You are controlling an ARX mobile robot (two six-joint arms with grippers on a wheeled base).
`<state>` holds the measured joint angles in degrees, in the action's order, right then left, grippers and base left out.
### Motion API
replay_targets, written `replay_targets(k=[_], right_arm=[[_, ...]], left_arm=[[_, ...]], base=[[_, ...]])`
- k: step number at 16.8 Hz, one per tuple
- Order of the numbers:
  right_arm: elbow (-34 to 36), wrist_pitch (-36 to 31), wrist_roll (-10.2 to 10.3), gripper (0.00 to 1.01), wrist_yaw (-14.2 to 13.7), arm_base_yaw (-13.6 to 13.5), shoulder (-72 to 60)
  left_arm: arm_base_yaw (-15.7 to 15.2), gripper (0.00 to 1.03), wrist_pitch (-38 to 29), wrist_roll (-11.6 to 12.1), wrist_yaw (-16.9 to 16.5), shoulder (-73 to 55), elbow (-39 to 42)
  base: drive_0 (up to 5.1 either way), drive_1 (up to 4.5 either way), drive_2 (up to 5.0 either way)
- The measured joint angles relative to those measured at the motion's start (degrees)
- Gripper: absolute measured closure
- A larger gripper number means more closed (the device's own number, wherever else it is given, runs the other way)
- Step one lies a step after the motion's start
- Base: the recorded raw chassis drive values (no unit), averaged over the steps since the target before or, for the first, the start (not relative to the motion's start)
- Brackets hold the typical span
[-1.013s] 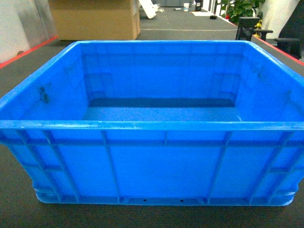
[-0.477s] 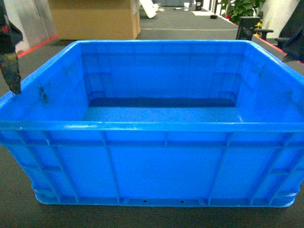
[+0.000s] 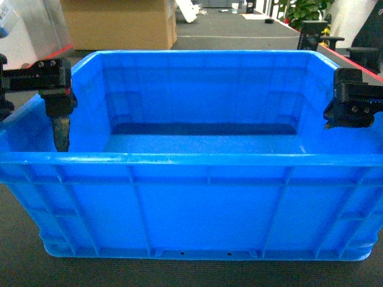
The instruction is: Place box next to blue box on left shelf
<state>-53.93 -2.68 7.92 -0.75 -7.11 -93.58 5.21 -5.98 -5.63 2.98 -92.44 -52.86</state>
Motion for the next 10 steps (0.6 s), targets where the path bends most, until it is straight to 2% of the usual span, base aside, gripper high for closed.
replay_targets(k=[5, 6, 10], right_arm=[[-0.44, 0.2, -0.48, 0.03, -0.76, 0.02, -0.11], [-0.44, 0.63, -1.16, 0.29, -1.01, 0.0, -0.11], [-0.42, 0.66, -1.53, 0.67, -1.64, 0.0, -0.11]], left_arm=[[0.07, 0.05, 1.73, -0.85, -0.04, -1.92, -1.7], [0.24, 0.25, 4.02, -0.81, 0.55, -2.38, -2.08], [0.26, 0.63, 4.76, -0.35, 1.29, -2.47, -2.54]], base=[[0.0, 0.0, 0.0], [0.0, 0.0, 0.0], [0.0, 0.0, 0.0]])
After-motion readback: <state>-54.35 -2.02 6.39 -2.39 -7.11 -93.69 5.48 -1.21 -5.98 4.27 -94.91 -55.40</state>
